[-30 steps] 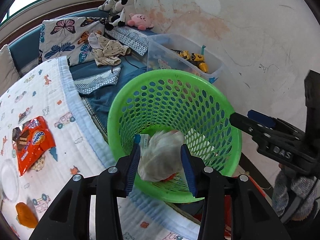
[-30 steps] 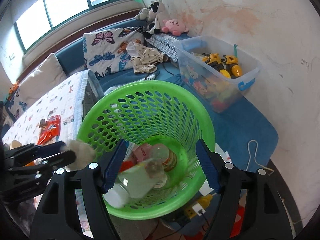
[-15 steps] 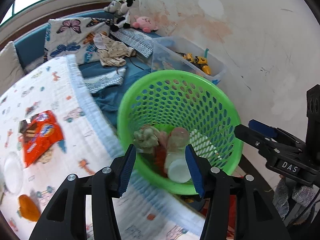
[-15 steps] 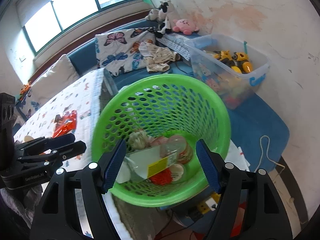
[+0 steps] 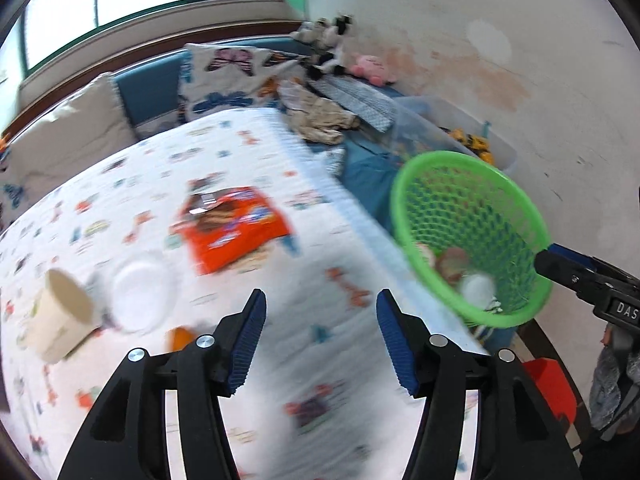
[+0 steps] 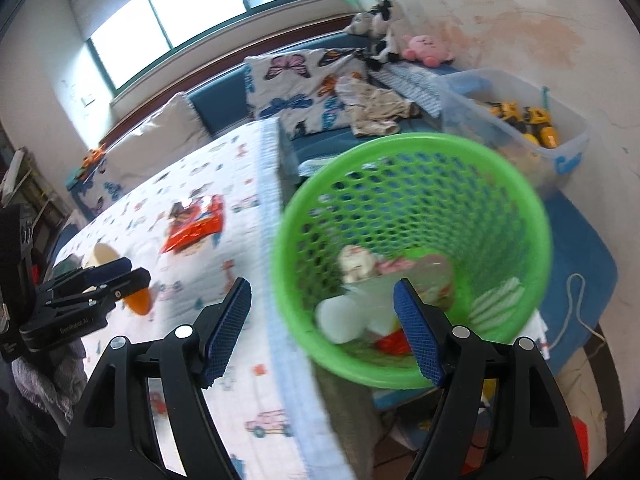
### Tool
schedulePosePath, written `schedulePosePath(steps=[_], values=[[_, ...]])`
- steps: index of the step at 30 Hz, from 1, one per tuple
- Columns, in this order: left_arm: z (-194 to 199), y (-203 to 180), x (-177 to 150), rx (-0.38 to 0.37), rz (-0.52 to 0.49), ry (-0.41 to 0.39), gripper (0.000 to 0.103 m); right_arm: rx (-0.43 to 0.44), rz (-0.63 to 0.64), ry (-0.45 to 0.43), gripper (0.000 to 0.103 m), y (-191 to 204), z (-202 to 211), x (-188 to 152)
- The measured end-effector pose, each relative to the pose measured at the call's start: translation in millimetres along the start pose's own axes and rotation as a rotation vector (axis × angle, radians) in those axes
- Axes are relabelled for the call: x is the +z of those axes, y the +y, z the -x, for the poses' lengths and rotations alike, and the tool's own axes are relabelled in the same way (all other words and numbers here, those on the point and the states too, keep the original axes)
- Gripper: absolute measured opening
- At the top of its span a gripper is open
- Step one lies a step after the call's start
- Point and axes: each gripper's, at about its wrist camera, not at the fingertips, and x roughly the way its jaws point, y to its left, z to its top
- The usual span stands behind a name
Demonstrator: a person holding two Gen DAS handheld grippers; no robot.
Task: Collect trash
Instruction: 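Move both tools back toward the paper cup and orange peel on the bed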
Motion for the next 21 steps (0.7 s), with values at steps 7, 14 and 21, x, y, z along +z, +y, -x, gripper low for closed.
schedulePosePath(steps=[7, 14, 21], values=[[30, 76, -15, 0.120, 0.097, -0.035, 0.060, 0.065, 0.082, 0.031, 0.074, 54, -18, -3], [53, 143, -26, 0.208, 0.180, -0.049, 0.066, 0.135, 0.208, 0.061, 0.074, 120, -38, -8], [63, 185, -35, 0.259, 0.228, -0.052, 0.074, 0.210, 0.340, 0.111, 0.074, 181, -68, -20]])
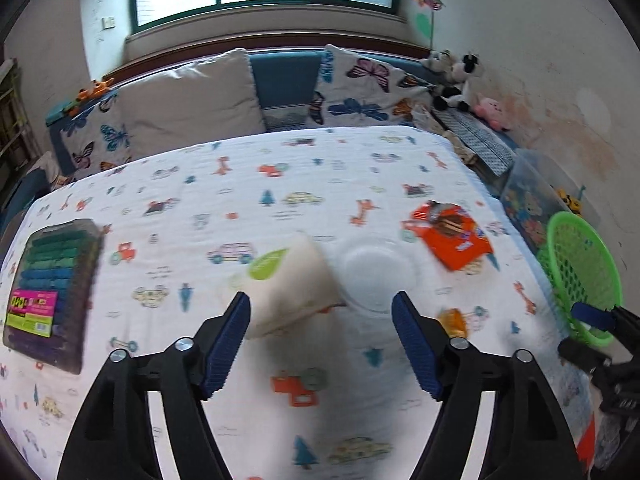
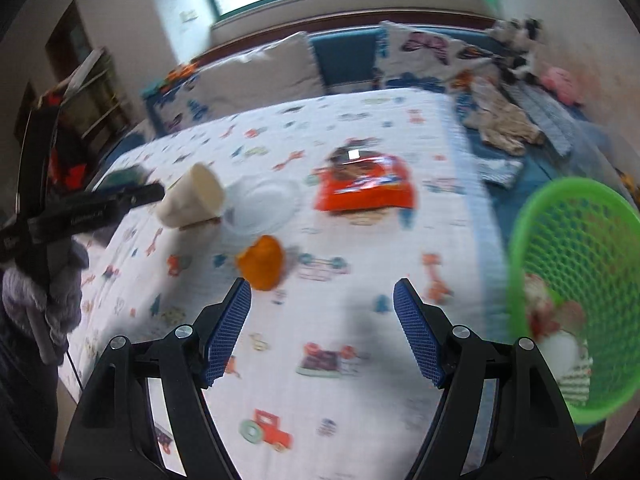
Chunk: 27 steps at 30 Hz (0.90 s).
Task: Collect trash
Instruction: 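Move both tools back toward the paper cup and orange peel on the bed, then grasp the orange peel with the right tool while the left tool grasps the paper cup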
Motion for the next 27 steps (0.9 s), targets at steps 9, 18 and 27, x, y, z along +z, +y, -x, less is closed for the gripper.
schedulePosePath(steps=[9, 18, 27], values=[[-9, 32, 0, 0.007, -0.014, 0.010, 0.085, 0.032, 0.112, 0.070, 0.074, 42, -57, 4], [-34, 39, -3, -0.021, -0.053, 0.040, 0.092, 0.019, 0.127, 0.120, 0.070, 51, -100, 9], [-54, 37, 5, -0.057, -0.081, 0.040, 0.093, 0.021, 0.108, 0.149, 0.054, 47, -115, 10]])
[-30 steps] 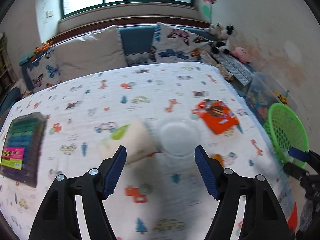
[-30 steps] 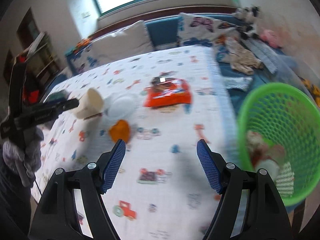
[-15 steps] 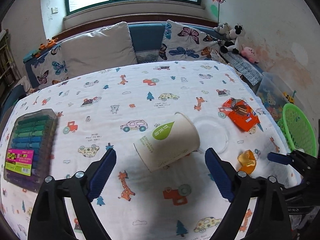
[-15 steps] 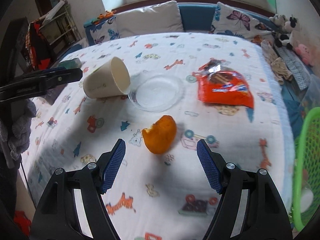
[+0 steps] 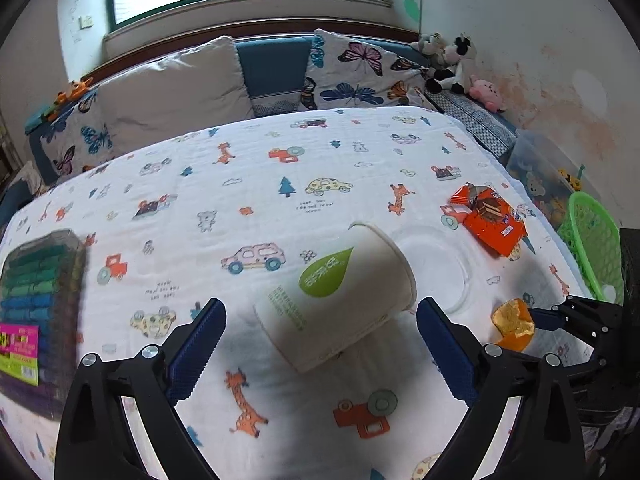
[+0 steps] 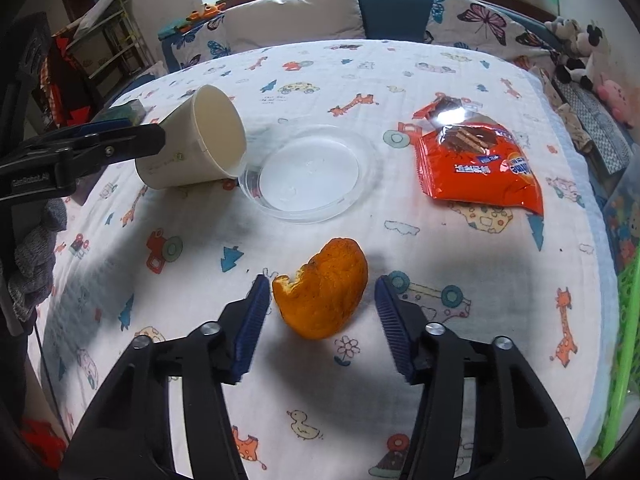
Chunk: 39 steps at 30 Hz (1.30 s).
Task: Collect trash
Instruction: 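Grasp the orange peel with the right tool while the left tool grasps the paper cup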
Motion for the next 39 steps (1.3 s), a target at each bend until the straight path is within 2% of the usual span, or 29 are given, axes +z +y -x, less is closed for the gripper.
schedulePosePath(steps=[12, 22, 31, 35, 39], values=[[-23, -8, 8, -0.013, -0.122, 0.025, 0.093, 0.029, -0.026, 0.004, 0.042, -3, 3, 1], [-38, -17, 5, -0.043, -0.183, 0.048, 0.093, 0.042, -0.051, 0.000, 0.040, -6, 9, 0], [-39, -26, 4, 0.008, -0.239, 0.055, 0.069, 0.057, -0.085, -0.011, 0.039, -11, 18, -5], [-32, -25, 0, 0.026, -0.224, 0.047, 0.059, 0.063, -0.092, -0.017, 0.038, -11, 23, -9], [-23, -23, -4, 0.029, -0.187, 0.048, 0.057, 0.066, -0.093, -0.021, 0.031, -11, 30, -14]])
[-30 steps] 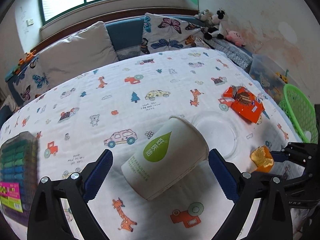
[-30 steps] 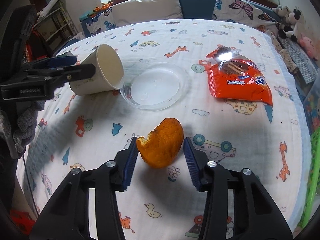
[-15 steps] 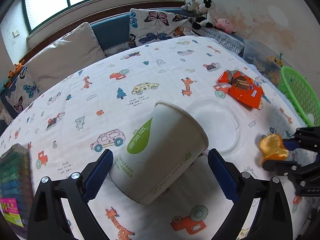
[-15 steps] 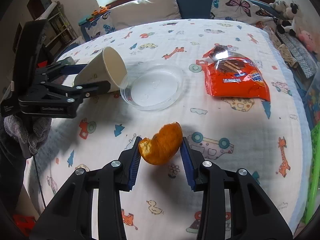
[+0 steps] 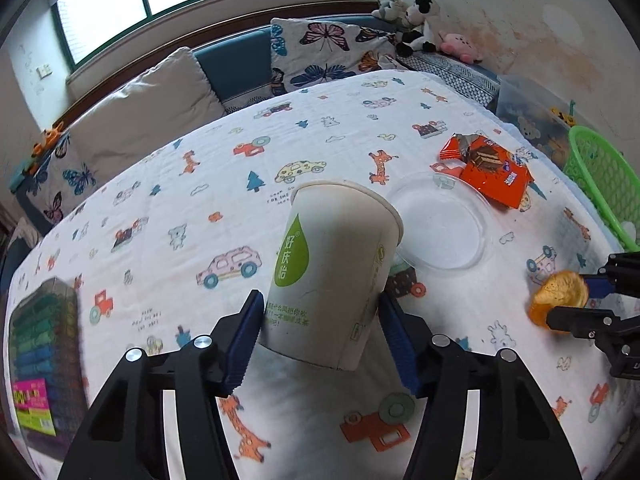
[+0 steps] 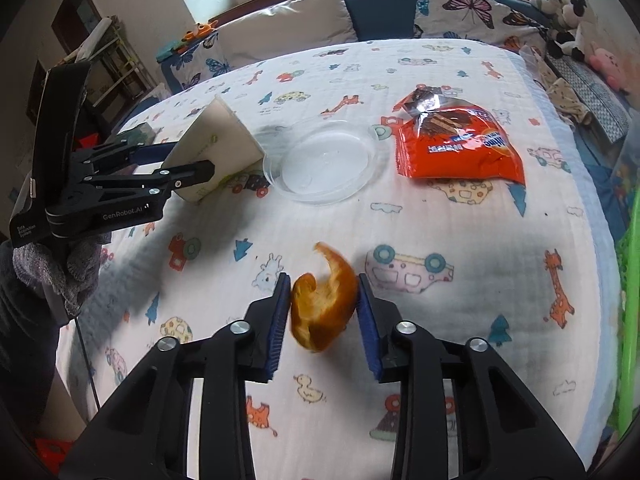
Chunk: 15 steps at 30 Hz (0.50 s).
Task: Collect trash
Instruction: 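Grasp the orange peel with the right tool while the left tool grasps the paper cup, then carry the orange peel and paper cup over the green basket and open both tools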
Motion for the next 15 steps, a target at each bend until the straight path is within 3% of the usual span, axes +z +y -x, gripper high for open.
schedulePosePath(steps=[5, 11, 12, 15], values=[[16, -4, -10, 0.003, 0.021, -0.014, 0.057, -0.006, -0.004, -0.008, 0.026, -2, 9, -8], [39, -12, -18, -0.011, 0.049, -0.043, 0.057, 0.004, -0.009, -0.018, 0.026, -7, 19, -18], [43, -12, -20, -0.015, 0.059, -0.049, 0.057, 0.001, -0.015, -0.023, 0.029, -7, 20, -19], [50, -13, -23, -0.024, 0.077, -0.055, 0.057, -0.003, -0.023, -0.033, 0.055, -6, 20, -17]])
